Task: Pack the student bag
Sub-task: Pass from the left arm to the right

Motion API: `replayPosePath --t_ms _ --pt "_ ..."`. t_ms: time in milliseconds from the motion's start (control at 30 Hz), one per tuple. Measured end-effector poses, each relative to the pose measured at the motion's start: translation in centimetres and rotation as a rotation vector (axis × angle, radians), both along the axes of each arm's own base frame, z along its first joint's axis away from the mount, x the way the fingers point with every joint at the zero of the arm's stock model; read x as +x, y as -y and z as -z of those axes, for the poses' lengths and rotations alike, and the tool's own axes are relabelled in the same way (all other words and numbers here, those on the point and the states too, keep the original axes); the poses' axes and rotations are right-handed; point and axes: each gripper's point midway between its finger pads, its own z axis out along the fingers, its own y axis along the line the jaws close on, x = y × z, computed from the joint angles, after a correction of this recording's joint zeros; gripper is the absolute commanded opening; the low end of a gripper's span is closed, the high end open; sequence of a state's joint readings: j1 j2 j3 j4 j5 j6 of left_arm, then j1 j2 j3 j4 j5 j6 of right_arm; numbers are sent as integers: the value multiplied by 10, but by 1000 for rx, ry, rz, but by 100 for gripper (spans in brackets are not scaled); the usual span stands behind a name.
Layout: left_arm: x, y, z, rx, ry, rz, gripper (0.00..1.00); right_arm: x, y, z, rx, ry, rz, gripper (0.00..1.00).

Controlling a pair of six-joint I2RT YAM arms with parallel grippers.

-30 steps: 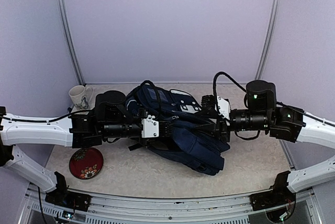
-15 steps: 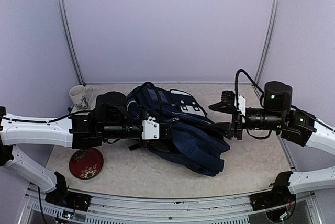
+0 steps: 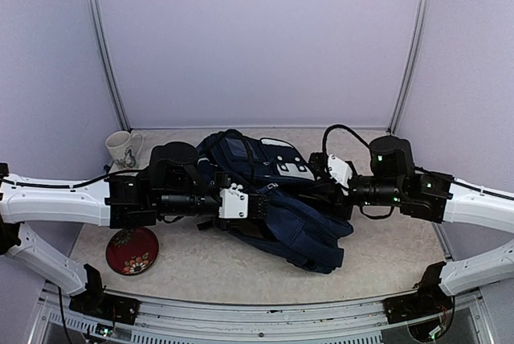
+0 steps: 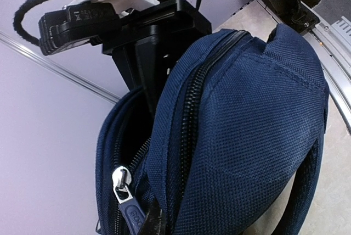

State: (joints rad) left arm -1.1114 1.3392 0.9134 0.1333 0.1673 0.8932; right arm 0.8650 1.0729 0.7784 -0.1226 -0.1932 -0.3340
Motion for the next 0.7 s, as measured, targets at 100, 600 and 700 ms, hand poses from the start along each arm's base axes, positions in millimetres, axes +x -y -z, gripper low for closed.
replayPosePath --t_ms 100,600,700 --pt "-7 2 1 39 -20 -4 31 7 3 -2 27 11 32 0" --pt "1 -24 -66 -76 -266 10 97 5 48 6 278 -25 38 0" --pt "54 -46 -61 -95 -288 -151 96 5 50 5 302 -37 31 0"
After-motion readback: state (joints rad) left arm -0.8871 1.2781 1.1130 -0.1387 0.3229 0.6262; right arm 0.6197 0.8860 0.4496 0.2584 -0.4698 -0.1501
